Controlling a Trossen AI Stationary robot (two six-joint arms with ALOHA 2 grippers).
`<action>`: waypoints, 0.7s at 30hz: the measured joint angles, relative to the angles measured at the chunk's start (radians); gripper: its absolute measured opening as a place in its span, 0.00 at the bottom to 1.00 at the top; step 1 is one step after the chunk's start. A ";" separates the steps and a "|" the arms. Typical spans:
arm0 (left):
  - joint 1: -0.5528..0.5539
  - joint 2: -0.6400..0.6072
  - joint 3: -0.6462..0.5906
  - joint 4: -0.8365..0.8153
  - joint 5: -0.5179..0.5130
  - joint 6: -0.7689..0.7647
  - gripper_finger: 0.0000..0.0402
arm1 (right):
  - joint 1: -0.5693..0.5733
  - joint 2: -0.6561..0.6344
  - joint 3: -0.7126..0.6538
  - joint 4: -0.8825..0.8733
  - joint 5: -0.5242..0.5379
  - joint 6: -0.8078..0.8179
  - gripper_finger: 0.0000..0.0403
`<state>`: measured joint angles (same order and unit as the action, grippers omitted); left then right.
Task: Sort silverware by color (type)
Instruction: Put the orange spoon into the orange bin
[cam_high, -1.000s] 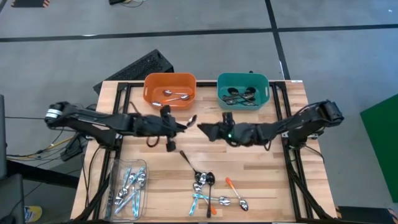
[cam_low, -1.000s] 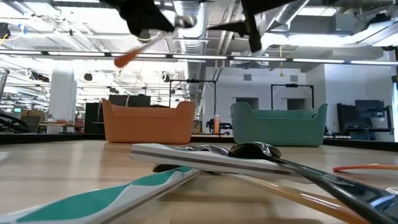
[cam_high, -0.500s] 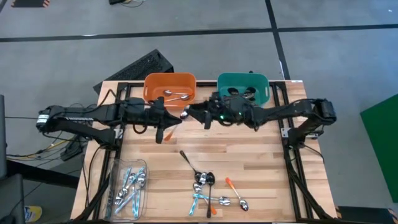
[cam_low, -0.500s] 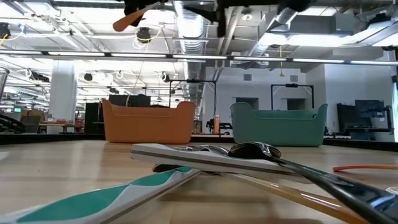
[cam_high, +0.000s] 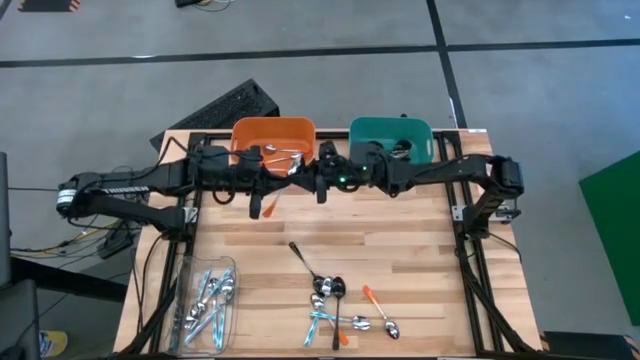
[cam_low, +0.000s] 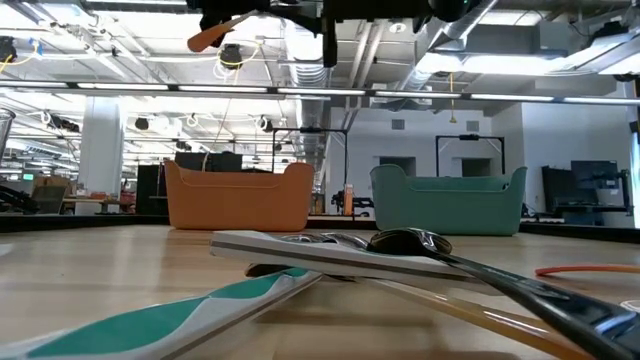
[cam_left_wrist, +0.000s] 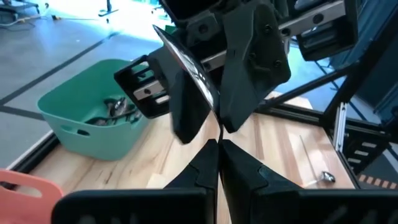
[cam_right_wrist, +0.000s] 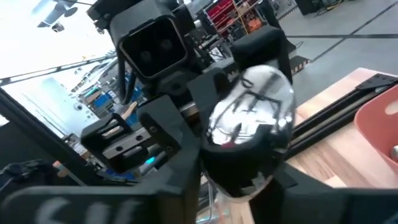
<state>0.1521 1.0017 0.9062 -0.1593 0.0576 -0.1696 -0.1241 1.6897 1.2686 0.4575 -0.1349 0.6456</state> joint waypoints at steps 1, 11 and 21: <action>0.006 0.000 0.000 0.000 0.007 0.000 0.00 | -0.008 0.000 0.000 -0.001 -0.004 0.000 0.30; 0.051 0.001 0.000 -0.002 -0.003 -0.043 0.00 | -0.063 0.000 0.001 0.010 -0.109 -0.034 0.07; 0.100 -0.058 0.000 -0.184 -0.182 -0.127 0.14 | -0.172 0.004 0.000 0.063 0.059 -0.046 0.07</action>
<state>0.2525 0.9433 0.9062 -0.3434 -0.1242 -0.2965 -0.2959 1.6939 1.2682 0.5202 -0.0760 0.6000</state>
